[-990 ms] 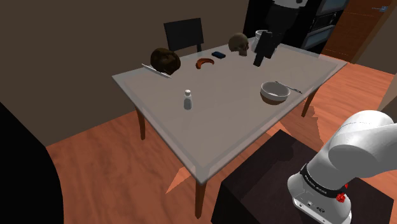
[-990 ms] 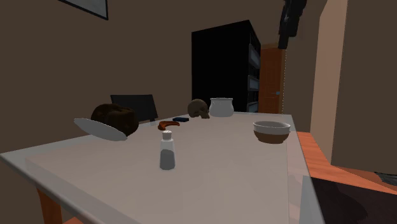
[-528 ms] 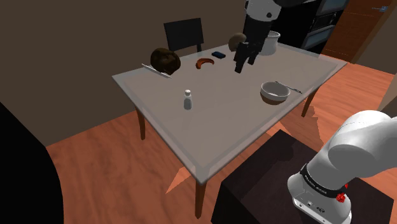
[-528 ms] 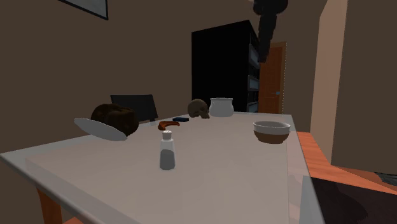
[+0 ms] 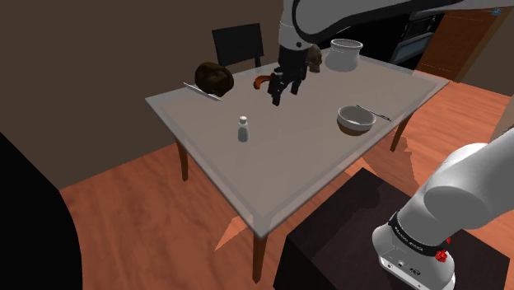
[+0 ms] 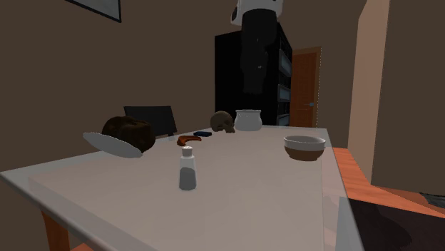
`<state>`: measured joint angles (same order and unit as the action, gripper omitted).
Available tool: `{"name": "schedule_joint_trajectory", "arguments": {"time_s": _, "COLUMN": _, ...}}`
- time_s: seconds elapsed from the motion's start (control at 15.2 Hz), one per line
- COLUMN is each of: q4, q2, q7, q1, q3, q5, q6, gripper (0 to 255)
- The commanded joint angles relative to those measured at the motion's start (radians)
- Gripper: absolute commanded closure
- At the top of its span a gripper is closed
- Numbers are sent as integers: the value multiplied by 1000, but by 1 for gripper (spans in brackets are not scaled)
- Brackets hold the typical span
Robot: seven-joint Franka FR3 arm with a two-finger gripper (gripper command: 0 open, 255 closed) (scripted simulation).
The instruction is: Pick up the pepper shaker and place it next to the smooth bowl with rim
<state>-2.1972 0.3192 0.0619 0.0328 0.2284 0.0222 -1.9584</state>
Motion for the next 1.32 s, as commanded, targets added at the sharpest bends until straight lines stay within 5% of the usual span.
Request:
{"name": "schedule_joint_trajectory", "arguments": {"time_s": 0.0, "q4": 44, "q2": -80, "q7": 40, "q1": 3, "q3": 23, "q5": -24, "q6": -30, "gripper": 0}}
{"name": "schedule_joint_trajectory", "arguments": {"time_s": 0.92, "q4": 472, "q2": -659, "q7": 292, "q1": -51, "q3": 59, "q5": -269, "q6": -96, "gripper": 0}}
{"name": "schedule_joint_trajectory", "arguments": {"time_s": 1.25, "q4": 447, "q2": -680, "q7": 299, "q1": -51, "q3": 52, "q5": -279, "q6": -141, "gripper": 0}}
